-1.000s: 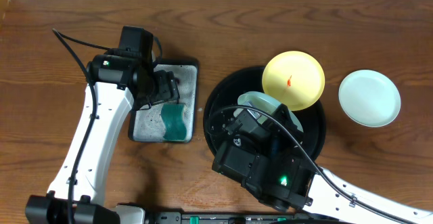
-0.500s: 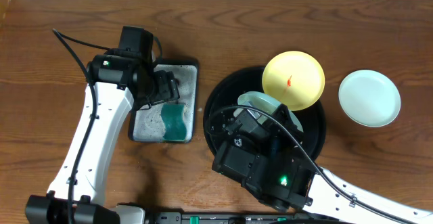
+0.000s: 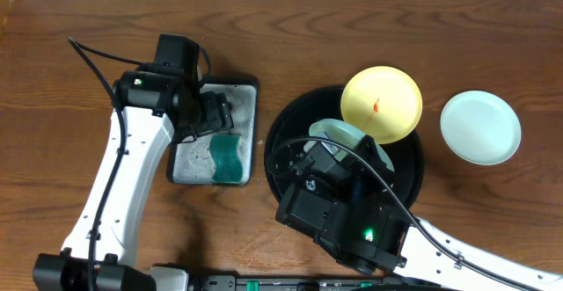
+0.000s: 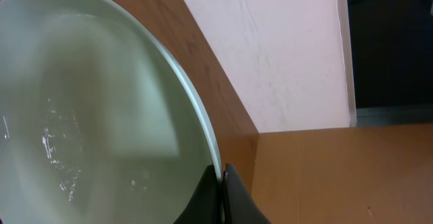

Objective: Clean dirty plates on tray and stack at the side
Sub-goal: 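Grasp the second pale green plate rim with the right gripper and lift, then carry the pale green plate right and stack it on the first plate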

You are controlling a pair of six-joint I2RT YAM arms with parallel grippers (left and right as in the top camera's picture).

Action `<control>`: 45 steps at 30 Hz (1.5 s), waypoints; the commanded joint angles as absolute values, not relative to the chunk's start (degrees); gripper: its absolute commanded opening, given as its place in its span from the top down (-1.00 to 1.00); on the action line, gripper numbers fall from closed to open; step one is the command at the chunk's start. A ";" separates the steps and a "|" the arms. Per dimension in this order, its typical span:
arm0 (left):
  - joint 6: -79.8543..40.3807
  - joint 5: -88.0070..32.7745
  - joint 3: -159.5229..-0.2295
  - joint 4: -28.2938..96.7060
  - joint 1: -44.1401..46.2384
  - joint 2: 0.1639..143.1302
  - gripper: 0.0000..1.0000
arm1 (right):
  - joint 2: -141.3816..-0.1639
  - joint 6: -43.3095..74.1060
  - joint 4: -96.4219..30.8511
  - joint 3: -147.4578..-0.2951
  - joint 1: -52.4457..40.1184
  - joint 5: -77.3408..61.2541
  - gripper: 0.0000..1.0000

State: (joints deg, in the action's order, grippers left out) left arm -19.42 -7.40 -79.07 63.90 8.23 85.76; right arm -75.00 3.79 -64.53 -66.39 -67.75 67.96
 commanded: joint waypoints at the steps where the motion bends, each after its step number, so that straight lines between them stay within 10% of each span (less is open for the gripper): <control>1: -19.07 -7.49 -79.40 64.03 7.88 85.60 -0.66 | -74.89 3.53 -64.51 -67.64 -68.36 70.50 0.98; 30: -19.07 -7.49 -79.40 64.03 7.88 85.62 -0.66 | -75.00 11.09 -62.37 -67.61 -61.93 56.21 0.98; 45: -19.07 -7.49 -79.40 64.03 7.88 85.62 -0.66 | -73.32 15.22 -51.33 -67.99 -12.71 -1.69 0.98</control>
State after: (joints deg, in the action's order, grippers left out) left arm -19.42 -7.40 -79.07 63.90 8.23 85.76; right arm -74.46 16.86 -52.07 -66.70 -22.90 18.87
